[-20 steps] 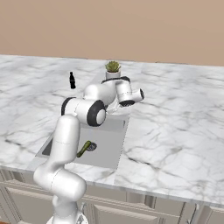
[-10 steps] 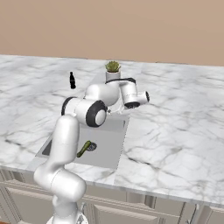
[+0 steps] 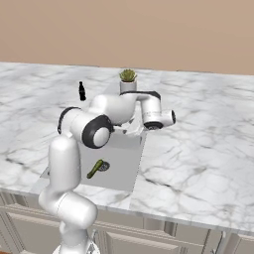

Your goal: Turn on the sink faucet. Then move the squash from the counter to the sink. Turn off the sink. Move the vegetable from the sink to the pot next to the stove. Finally move the pot to the rear center burner.

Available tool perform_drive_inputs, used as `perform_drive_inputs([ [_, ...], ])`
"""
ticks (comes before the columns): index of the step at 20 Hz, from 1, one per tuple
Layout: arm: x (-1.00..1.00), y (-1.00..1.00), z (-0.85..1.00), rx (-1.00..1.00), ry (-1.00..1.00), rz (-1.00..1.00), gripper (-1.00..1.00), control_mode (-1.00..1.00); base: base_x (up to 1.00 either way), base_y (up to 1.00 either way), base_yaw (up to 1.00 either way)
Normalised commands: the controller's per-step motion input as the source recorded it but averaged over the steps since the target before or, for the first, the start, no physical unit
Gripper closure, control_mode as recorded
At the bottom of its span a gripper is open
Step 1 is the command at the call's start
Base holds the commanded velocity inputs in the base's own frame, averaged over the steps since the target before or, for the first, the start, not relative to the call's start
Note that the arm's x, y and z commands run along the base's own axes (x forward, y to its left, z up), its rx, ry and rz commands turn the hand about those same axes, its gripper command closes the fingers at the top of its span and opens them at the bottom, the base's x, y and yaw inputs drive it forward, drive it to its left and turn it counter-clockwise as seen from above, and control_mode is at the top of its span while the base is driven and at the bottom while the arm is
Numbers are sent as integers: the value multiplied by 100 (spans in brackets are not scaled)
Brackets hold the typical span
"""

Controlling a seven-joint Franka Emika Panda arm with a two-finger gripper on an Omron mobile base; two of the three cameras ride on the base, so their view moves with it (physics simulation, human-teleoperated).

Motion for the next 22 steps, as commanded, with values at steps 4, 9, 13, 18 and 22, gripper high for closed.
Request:
perform_drive_inputs([
  [4, -81, 8, 54, -1, 0, -8, -100, -100, 0, 0, 0],
  [9, -68, 26, 58, -5, 4, -9, -100, -100, 0, 0, 0],
  [13, -56, 34, 45, -4, 13, -20, -100, -100, 0, 0, 0],
  [18, -51, 52, 19, -7, 21, -32, -100, -100, 0, 0, 0],
  [22, -31, 59, 1, -13, 33, -33, -100, -100, 0, 0, 0],
])
